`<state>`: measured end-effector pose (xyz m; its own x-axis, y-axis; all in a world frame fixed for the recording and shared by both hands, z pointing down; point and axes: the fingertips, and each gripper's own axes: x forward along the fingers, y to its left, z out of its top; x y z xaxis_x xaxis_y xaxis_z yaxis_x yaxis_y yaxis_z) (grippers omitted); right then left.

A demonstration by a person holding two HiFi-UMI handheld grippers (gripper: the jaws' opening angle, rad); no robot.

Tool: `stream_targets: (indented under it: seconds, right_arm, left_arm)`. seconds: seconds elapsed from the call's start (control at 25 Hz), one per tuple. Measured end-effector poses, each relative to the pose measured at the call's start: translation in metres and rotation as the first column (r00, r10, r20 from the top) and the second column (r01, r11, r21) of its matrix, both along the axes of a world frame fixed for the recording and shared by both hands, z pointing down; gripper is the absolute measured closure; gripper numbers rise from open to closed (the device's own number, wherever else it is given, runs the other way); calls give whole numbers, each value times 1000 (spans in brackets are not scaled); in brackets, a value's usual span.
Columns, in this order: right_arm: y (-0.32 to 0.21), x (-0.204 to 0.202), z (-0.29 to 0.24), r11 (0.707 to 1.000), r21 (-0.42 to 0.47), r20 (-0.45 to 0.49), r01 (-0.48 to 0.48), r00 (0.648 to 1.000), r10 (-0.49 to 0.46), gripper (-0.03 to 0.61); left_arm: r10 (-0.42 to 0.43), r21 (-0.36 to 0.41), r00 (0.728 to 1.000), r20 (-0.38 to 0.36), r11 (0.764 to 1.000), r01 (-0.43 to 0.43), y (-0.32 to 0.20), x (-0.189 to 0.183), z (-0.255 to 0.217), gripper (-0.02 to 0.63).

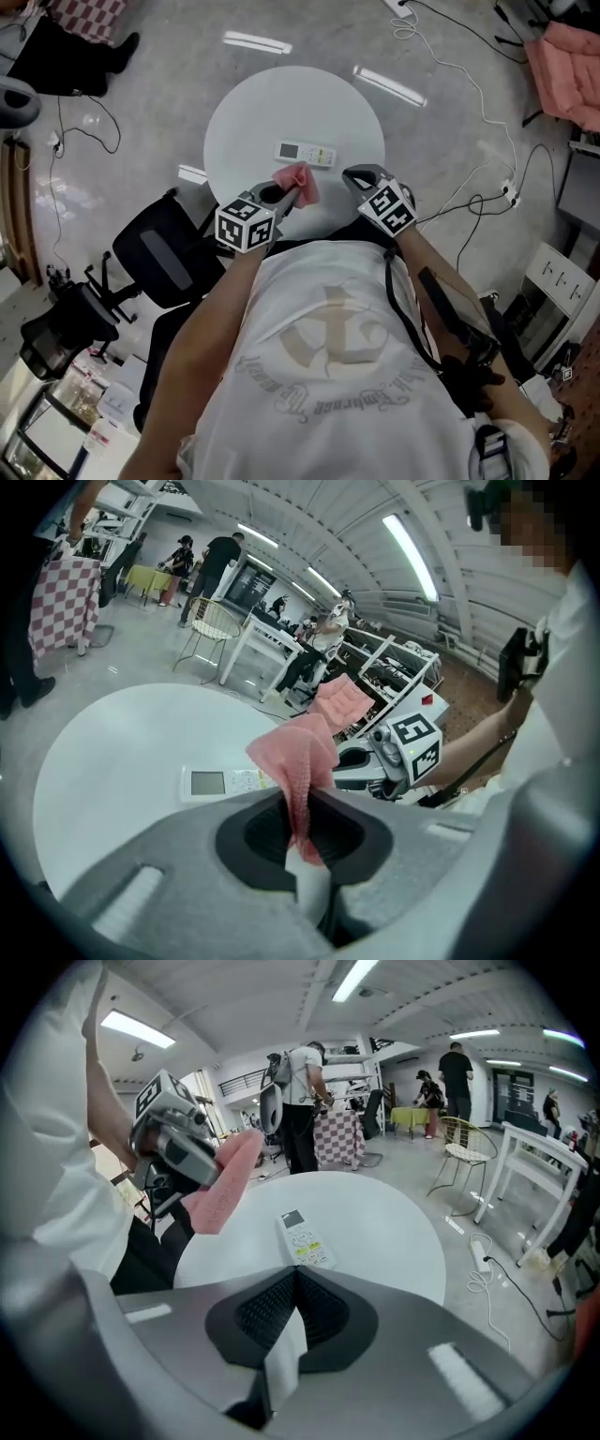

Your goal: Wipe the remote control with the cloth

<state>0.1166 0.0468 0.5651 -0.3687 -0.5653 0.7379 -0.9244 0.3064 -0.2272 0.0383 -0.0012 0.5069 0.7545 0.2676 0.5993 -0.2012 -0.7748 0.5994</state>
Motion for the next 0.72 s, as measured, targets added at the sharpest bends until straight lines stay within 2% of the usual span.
stream_targets:
  seconds: [0.12, 0.36, 0.72]
  right_arm:
    - [-8, 3, 5, 998, -12, -44, 63, 997, -64, 571]
    - [-31, 15, 15, 993, -17, -64, 115, 991, -116, 553]
    - [-35, 5, 37, 976, -50, -126, 211, 968, -215, 353]
  left_arm:
    - [6, -3, 1000, 18, 1000, -6, -4, 11, 7, 594]
    - [17, 2, 998, 68, 1000, -17, -19, 30, 26, 594]
    - [43, -16, 992, 120, 999, -41, -19, 42, 46, 594]
